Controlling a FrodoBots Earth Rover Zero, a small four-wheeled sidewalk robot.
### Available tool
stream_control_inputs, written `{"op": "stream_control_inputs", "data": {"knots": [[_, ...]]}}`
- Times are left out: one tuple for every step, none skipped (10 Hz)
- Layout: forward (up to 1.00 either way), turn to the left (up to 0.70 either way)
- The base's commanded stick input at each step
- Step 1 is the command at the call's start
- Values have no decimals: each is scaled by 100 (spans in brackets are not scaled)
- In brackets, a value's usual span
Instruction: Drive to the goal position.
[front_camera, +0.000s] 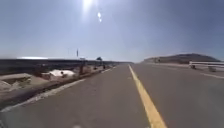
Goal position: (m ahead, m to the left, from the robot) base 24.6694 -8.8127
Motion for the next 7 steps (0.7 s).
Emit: {"op": "stream_control_inputs", "data": {"knots": [[85,0],[85,0],[85,0],[85,0],[85,0],[85,0],[85,-34]]}}
